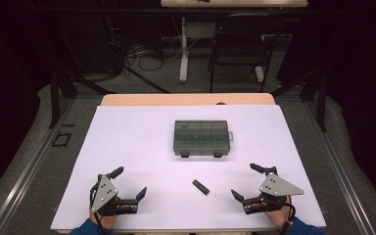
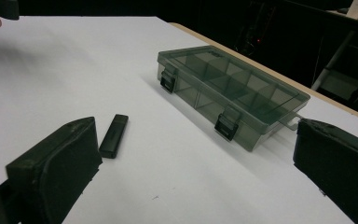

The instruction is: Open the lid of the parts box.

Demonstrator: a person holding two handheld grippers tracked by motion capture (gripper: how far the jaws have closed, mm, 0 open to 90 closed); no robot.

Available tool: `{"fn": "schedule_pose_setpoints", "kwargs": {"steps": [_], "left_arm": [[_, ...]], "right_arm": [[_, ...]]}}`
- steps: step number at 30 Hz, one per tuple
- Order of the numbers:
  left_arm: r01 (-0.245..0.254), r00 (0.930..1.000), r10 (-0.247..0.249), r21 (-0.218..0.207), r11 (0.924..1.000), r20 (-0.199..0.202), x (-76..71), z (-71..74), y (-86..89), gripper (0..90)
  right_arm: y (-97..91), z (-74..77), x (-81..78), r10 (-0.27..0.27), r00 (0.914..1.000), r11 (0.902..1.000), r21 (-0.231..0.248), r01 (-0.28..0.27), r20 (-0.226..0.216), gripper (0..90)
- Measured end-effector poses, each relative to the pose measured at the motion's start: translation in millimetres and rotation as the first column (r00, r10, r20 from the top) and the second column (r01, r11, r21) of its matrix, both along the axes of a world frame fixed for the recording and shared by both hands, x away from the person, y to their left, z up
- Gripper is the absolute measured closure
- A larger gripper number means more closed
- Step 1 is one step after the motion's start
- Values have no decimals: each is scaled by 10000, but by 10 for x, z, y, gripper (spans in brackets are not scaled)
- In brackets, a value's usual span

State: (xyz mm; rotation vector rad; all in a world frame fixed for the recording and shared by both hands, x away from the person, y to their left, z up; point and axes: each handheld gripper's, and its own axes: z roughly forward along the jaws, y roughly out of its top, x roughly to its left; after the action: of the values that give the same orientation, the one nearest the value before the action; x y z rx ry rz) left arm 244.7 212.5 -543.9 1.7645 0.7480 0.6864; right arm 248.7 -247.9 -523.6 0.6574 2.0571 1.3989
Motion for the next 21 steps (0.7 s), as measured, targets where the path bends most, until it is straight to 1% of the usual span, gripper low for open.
{"fn": "schedule_pose_setpoints", "kwargs": {"steps": [4,6,7,8,10,14,15,16,17,18,21], "left_arm": [[35,9998,-35,-12,10000,-174,27,7,-23,0],[117,9995,-115,67,9999,-286,41,8,-38,0],[166,9992,-160,141,9998,-363,59,10,-54,0],[166,9992,-160,141,9998,-363,59,10,-54,1],[248,9984,-244,59,9997,-517,94,17,-79,1],[503,9958,-492,124,9987,-771,159,20,-150,3],[567,9951,-546,241,9981,-824,174,21,-167,7],[648,9934,-615,316,9974,-967,196,17,-200,7],[648,9934,-615,316,9974,-967,196,17,-200,8],[712,9920,-668,374,9968,-1071,212,19,-208,8],[759,9887,-705,362,9965,-1321,264,20,-230,12]], "right_arm": [[11,-8,17,49,9999,10000,-67,-51,-159,0],[22,-15,36,95,9997,9998,-199,-100,-236,0],[44,-25,66,126,9992,9995,-288,-136,-375,0],[44,-25,66,126,9992,9995,-288,-136,-375,0],[59,-37,90,134,9987,9992,-369,-152,-490,0],[86,-56,155,201,9968,9985,-501,-240,-770,0],[102,-65,189,218,9955,9982,-537,-269,-927,0],[108,-68,206,211,9946,9980,-578,-271,-1019,0],[108,-68,206,211,9946,9980,-578,-271,-1019,0],[113,-71,220,207,9941,9979,-590,-271,-1061,0],[120,-80,275,168,9907,9975,-656,-259,-1350,0]]}}
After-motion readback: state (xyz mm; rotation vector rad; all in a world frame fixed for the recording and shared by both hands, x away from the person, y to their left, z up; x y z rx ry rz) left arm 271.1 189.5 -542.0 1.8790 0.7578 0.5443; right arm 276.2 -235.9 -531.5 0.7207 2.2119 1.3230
